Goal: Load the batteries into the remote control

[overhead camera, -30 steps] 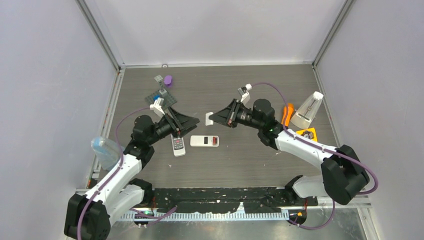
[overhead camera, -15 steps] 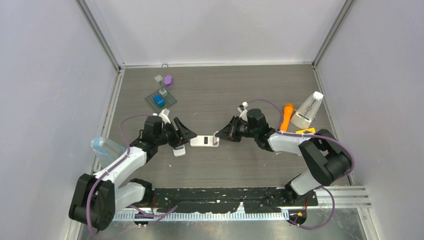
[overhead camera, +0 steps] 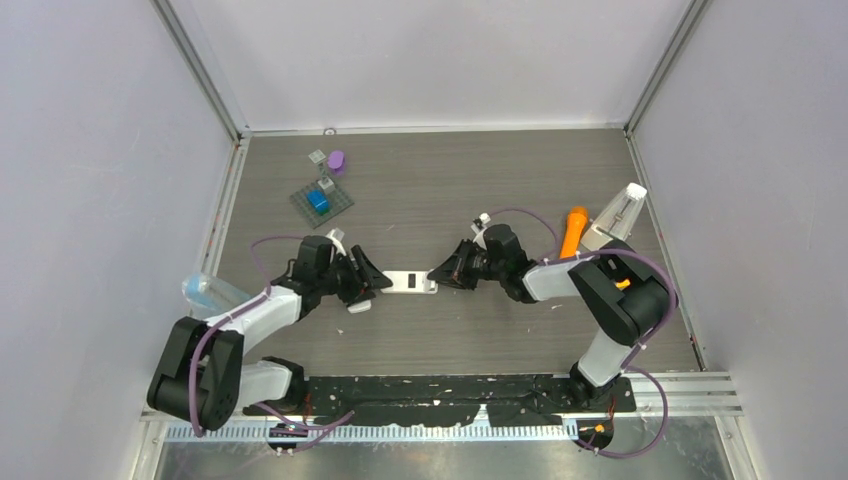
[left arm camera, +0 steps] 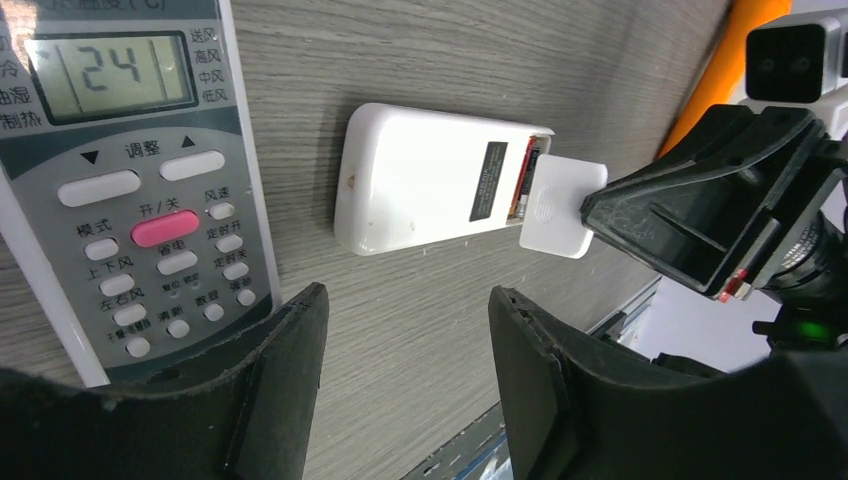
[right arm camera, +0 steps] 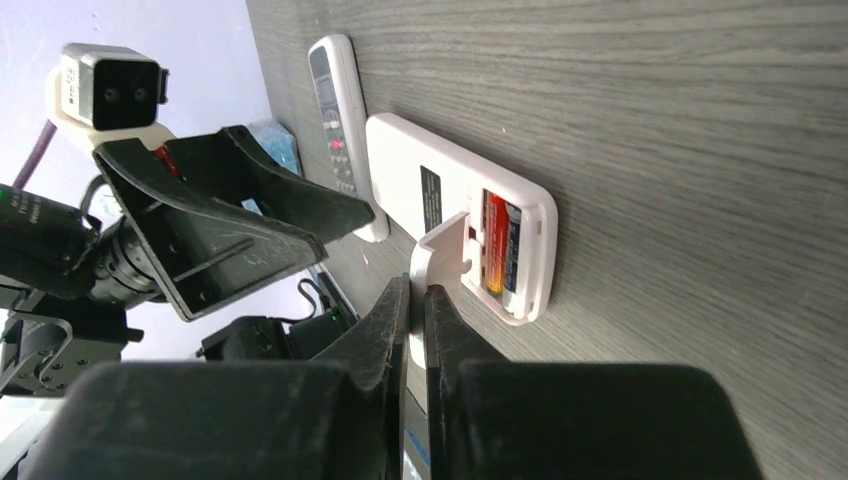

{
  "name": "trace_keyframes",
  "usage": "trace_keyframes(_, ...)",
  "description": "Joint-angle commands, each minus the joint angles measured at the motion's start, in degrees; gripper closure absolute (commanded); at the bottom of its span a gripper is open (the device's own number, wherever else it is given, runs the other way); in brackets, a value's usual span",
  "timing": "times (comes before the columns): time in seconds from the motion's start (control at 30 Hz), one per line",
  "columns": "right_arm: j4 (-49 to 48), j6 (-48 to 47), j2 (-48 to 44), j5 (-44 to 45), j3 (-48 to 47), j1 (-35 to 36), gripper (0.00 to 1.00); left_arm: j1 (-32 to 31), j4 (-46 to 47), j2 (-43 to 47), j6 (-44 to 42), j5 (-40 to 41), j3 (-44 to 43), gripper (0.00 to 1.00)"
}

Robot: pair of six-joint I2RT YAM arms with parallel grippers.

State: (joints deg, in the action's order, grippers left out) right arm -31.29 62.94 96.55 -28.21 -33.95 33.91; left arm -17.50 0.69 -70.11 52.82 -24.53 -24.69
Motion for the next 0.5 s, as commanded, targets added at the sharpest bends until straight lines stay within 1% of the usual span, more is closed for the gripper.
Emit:
trace_keyframes(0.0,-7.3,2.0,1.2,1.8,-0.5,1.0,0.95,0.3,3.0,-1.7,-1.5,-0.2,0.4,0.40)
trace_keyframes(0.23,-6.5,0.8,1.7,3.1,-0.8,1.1,0.95,0.3,3.6,-4.3,-1.3,-0.5,0.6,0.44)
trace_keyframes(0.47,-5.6,-0.7,4.5,2.6,-2.0,1.1,0.94,0.4,3.9,-6.6,-1.4,-0.9,-0.1,0.46)
